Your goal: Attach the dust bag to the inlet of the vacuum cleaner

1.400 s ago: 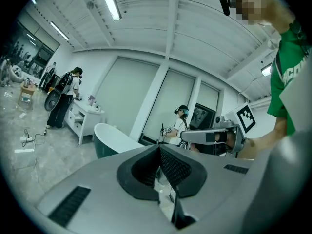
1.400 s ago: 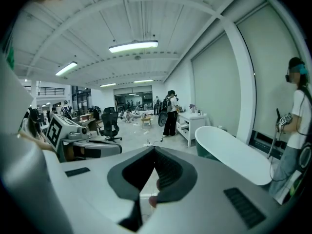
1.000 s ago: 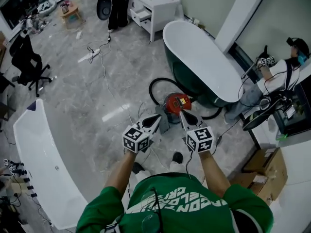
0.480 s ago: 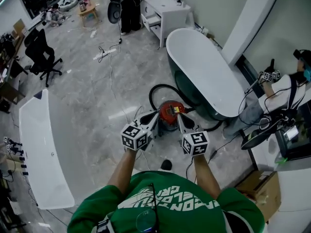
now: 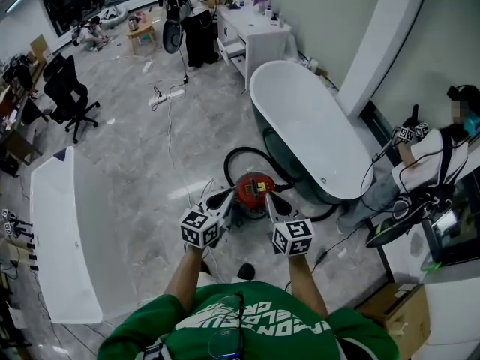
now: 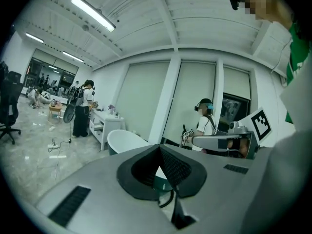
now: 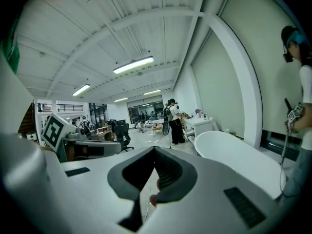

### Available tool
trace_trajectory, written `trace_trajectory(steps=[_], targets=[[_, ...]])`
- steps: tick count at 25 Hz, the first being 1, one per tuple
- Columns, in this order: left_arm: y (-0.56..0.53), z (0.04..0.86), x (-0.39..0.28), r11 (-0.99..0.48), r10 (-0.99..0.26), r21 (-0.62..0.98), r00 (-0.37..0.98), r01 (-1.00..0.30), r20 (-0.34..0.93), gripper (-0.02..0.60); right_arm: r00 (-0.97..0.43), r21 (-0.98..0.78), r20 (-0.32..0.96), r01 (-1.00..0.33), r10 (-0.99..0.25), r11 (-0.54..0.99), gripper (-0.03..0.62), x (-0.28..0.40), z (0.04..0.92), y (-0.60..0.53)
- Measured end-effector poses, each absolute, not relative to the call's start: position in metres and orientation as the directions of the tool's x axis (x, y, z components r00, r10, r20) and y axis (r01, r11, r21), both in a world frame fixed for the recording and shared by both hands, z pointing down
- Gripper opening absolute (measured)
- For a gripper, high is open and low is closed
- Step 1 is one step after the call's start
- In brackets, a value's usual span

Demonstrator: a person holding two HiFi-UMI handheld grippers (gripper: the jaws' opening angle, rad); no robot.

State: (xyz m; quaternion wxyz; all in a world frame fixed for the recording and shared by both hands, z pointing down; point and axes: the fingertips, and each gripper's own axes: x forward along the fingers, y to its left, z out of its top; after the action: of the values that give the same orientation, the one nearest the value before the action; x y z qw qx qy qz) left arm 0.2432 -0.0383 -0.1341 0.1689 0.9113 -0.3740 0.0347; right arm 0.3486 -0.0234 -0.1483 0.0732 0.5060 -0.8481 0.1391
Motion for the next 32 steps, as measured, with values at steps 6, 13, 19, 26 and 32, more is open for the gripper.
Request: trace_trajectory(steps=[6,13,19,26,32], targets=[[-0.044,-0.138,0.251,-0.703,-0.644,0.265,0.749,-0.66,0.157,0.003,-0.44,-0.14,0.27,-0.898,-0.856,0.417,0.008,0.352,-0.148,-0.023],[-0.046,-0.15,0.235,-0.723,-0.631,0.271,0.767,-0.636,0.117,0.003,-0.419,-0.111,0.268,-0.908,-0.867,0.404,0.008,0.339,-0.157,-0.026],[-0.043,-0.151,0.213,-0.731,-0.626,0.263,0.772,-0.63,0.111,0.003,-0.402,-0.072,0.28,-0.914,-0.872,0.398,0.008,0.318,-0.157,-0.021],[-0.039,-0.157,0.206,-0.746,-0.611,0.262,0.786,-0.612,0.094,0.003,-0.394,-0.06,0.287,-0.917,-0.873,0.394,0.008,0.307,-0.158,-0.019],[-0.03,-0.153,0.201,-0.751,-0.602,0.291,0.796,-0.593,0.069,0.003,-0.368,-0.058,0.285,-0.928,-0.885,0.367,0.008,0.305,-0.157,-0.011]])
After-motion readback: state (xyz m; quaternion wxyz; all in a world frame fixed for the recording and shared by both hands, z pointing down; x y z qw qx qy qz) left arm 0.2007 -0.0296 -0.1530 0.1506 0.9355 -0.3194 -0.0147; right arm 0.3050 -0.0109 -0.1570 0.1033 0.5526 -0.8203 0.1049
